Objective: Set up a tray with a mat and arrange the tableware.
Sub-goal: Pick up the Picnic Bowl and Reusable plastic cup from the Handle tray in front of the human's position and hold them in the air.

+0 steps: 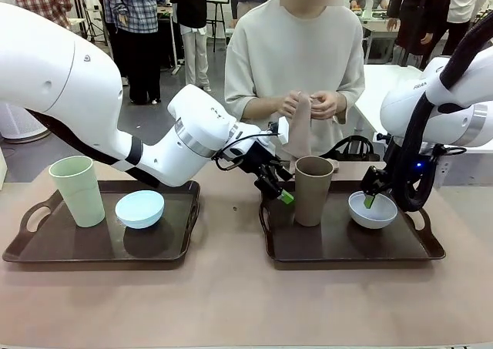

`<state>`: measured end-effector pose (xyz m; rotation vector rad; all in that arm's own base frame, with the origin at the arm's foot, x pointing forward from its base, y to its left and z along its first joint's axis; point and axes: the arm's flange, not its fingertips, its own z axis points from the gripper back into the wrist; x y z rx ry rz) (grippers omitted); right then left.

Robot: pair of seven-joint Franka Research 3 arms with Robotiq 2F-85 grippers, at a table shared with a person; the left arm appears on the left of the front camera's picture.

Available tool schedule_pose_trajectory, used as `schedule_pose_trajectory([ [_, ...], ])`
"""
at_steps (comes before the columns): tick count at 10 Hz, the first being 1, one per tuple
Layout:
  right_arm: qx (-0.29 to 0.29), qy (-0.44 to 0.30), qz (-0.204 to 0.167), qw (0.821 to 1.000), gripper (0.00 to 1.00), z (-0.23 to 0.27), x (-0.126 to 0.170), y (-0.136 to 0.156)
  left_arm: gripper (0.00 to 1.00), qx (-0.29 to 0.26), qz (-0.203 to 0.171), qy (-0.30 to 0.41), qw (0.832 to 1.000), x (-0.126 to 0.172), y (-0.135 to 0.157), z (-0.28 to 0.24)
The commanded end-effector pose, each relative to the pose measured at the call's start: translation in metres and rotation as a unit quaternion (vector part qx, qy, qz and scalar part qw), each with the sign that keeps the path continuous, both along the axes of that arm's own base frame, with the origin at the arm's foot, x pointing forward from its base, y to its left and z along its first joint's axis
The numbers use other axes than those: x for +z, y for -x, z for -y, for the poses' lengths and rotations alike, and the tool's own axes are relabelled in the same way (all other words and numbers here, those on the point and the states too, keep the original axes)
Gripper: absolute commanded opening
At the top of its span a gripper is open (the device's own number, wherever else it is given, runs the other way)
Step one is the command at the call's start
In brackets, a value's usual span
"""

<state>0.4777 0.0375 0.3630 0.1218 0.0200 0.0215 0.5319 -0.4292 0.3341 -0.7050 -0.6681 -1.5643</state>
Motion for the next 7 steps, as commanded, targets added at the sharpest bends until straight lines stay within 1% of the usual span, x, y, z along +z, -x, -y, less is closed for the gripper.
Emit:
schedule_pose_trajectory([
  [1, -0.017, 0.002, 0.003, 1.000, 1.00, 0.000, -0.004, -0.001, 1.00, -0.008, -0.008, 0.037, 0.999, -0.009, 0.007, -0.005],
  [2, -0.019, 0.002, 0.003, 1.000, 1.00, 0.001, -0.004, 0.000, 1.00, -0.006, -0.002, 0.040, 0.999, -0.011, 0.010, -0.004],
  [3, -0.021, 0.004, 0.002, 1.000, 1.00, 0.002, -0.003, -0.001, 1.00, -0.009, -0.008, 0.049, 0.999, -0.015, 0.008, -0.001],
  [5, -0.023, 0.004, 0.002, 1.000, 1.00, 0.004, -0.003, -0.001, 1.00, -0.023, -0.007, 0.039, 0.999, -0.023, 0.012, 0.009],
  [6, -0.023, 0.004, 0.002, 1.000, 1.00, 0.006, -0.004, 0.000, 1.00, -0.011, -0.009, 0.038, 0.999, -0.027, 0.010, 0.012],
  [7, -0.024, 0.004, 0.001, 1.000, 1.00, 0.007, -0.006, -0.001, 1.00, -0.010, -0.002, 0.041, 0.999, -0.030, 0.006, 0.016],
])
